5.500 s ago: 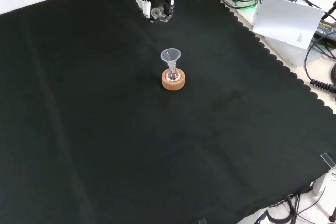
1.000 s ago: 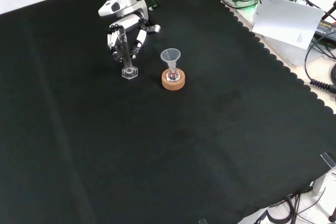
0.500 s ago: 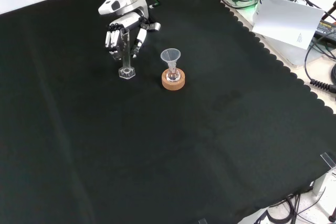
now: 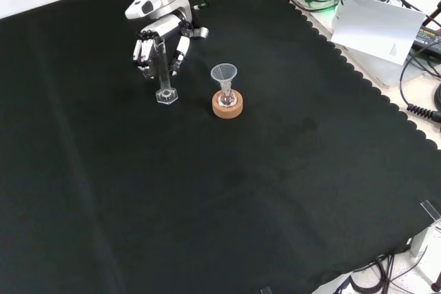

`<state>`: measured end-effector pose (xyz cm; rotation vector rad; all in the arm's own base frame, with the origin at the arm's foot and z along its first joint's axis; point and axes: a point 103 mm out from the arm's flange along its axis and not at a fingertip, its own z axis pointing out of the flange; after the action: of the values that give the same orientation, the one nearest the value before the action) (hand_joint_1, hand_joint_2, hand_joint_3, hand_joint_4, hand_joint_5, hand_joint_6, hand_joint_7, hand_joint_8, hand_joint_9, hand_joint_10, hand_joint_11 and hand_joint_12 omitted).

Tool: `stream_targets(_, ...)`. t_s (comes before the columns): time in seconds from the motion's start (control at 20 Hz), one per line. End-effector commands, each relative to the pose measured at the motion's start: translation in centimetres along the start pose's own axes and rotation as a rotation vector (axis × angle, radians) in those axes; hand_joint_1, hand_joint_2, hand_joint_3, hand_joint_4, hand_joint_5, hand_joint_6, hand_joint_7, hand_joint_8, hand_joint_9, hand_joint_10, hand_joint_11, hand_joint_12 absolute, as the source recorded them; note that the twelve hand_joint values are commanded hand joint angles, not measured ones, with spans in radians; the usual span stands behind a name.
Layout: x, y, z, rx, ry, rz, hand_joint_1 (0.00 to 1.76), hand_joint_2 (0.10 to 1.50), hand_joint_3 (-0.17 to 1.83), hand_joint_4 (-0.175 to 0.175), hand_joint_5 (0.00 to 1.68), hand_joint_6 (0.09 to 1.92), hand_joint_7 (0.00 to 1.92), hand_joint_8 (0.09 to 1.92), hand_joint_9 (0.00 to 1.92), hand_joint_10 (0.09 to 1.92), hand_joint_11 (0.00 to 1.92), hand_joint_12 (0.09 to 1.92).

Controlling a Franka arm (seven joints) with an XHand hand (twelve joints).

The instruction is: Put the graduated cylinder back on the table.

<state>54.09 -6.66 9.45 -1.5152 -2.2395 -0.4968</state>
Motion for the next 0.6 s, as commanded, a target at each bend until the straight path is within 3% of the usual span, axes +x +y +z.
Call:
stream_targets(0.05,-0.1,0.1,-0.5,0.017,0.003,0.016,0.96,1.02,-0.17,-0.045,0.60,0.61,0.61,0.63,1.03,0.09,0.60,1.22)
stream_targets(0.35,-0.4,0.1,-0.9,0.011,0.002,0.026,0.90,0.99,-0.17,-0.058,0.43,0.55,0.52,0.64,0.96,0.09,0.51,1.26)
stream_targets(0.6,0.1,0.0,-2.5,0.005,-0.009,0.040,0.85,0.95,-0.17,-0.065,0.38,0.47,0.43,0.68,0.91,0.09,0.46,1.29)
